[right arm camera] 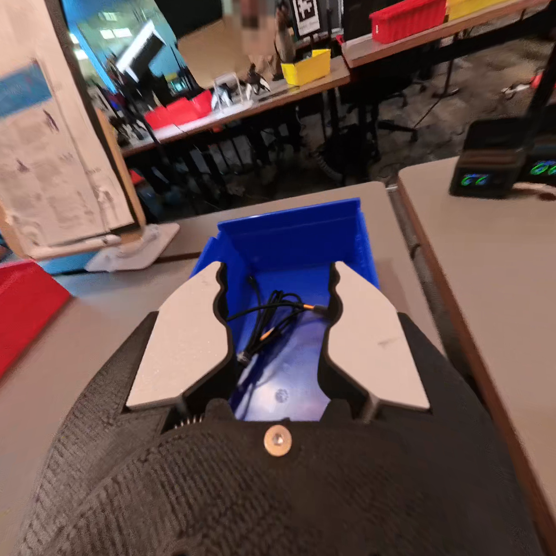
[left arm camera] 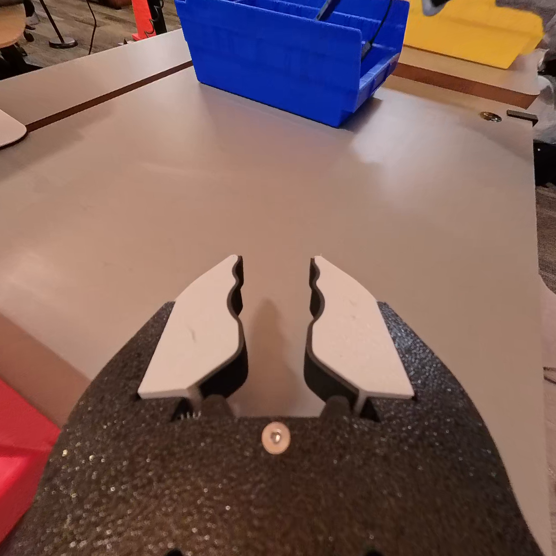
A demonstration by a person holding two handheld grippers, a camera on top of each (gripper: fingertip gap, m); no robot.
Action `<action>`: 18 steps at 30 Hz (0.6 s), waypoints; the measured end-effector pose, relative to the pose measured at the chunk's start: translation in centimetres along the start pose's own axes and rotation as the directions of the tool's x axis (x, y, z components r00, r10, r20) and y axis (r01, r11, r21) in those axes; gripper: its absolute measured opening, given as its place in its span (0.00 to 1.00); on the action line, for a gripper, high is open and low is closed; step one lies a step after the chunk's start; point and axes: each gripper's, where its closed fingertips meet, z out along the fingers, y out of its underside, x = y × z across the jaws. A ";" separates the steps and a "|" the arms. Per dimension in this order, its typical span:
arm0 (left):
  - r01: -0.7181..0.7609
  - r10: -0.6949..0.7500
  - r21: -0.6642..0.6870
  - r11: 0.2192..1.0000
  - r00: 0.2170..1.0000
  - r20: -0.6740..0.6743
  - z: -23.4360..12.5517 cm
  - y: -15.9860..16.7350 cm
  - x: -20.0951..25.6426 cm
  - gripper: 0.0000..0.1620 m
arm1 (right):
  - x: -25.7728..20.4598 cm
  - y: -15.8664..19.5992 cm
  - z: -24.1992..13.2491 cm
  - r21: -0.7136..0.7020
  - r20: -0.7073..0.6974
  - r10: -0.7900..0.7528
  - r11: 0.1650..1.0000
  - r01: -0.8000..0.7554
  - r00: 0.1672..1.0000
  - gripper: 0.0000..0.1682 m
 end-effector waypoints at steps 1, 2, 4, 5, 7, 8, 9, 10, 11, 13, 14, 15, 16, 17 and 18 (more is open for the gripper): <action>-0.001 0.001 -0.004 1.000 1.000 0.000 0.0 0.0 0.0 0.26 | 0.0 -0.4 -0.5 -0.016 -0.026 -0.051 0.999 0.050 0.998 0.39; -0.003 0.003 -0.007 1.000 1.000 0.000 0.0 0.1 0.1 0.26 | 0.0 -0.8 -1.1 -0.023 -0.058 -0.100 0.995 0.099 0.993 0.40; -0.009 0.009 -0.014 1.000 1.000 -0.001 0.1 0.2 0.2 0.26 | -1.0 -1.6 -2.6 -0.013 -0.100 -0.192 0.981 0.192 0.976 0.41; -0.009 0.009 -0.015 1.000 1.000 -0.004 0.0 0.1 0.3 0.26 | -2.4 -1.5 -3.3 -0.001 -0.087 -0.243 0.970 0.244 0.966 0.41; 0.008 -0.007 0.001 1.000 1.000 -0.022 -0.2 -0.5 0.7 0.26 | -6.4 0.2 -4.3 0.005 -0.004 -0.330 0.944 0.330 0.944 0.39; 0.015 -0.014 0.015 1.000 0.999 -0.031 -0.5 -1.1 0.9 0.26 | -8.7 1.8 -4.7 0.002 0.056 -0.357 0.934 0.358 0.932 0.39; 0.014 -0.013 0.030 0.999 0.999 -0.029 -1.0 -1.7 0.9 0.25 | -11.1 3.5 -5.0 0.011 0.115 -0.374 0.927 0.375 0.920 0.40; 0.006 -0.005 0.040 0.999 1.000 -0.012 -1.6 -2.5 0.7 0.25 | -13.6 5.3 -5.2 0.033 0.172 -0.384 0.923 0.384 0.907 0.40; -0.009 0.008 0.045 0.999 1.000 0.020 -2.4 -3.2 0.2 0.25 | -15.7 7.2 -5.2 0.048 0.221 -0.390 0.920 0.389 0.894 0.40; -0.049 0.044 0.048 0.998 0.993 0.114 -4.7 -4.7 -1.3 0.23 | -18.8 10.7 -4.9 0.061 0.267 -0.392 0.919 0.391 0.880 0.40; -0.060 0.051 0.041 0.997 0.982 0.184 -6.1 -5.3 -2.6 0.22 | -20.0 12.1 -4.7 0.071 0.288 -0.402 0.914 0.399 0.869 0.40; -0.054 0.045 0.029 0.998 0.963 0.264 -7.6 -5.7 -4.4 0.22 | -20.8 13.3 -4.5 0.072 0.301 -0.415 0.907 0.414 0.858 0.40; -0.026 0.019 0.014 1.000 0.938 0.346 -9.2 -6.0 -6.6 0.22 | -21.1 14.4 -4.2 0.067 0.303 -0.425 0.902 0.426 0.853 0.40; 0.017 -0.015 -0.003 1.000 0.908 0.418 -10.9 -6.1 -9.0 0.23 | -21.4 15.3 -4.0 0.056 0.311 -0.422 0.903 0.426 0.852 0.41; 0.066 -0.048 -0.021 0.998 0.877 0.478 -12.5 -6.0 -11.4 0.24 | -21.6 16.1 -3.8 0.044 0.324 -0.409 0.907 0.418 0.853 0.41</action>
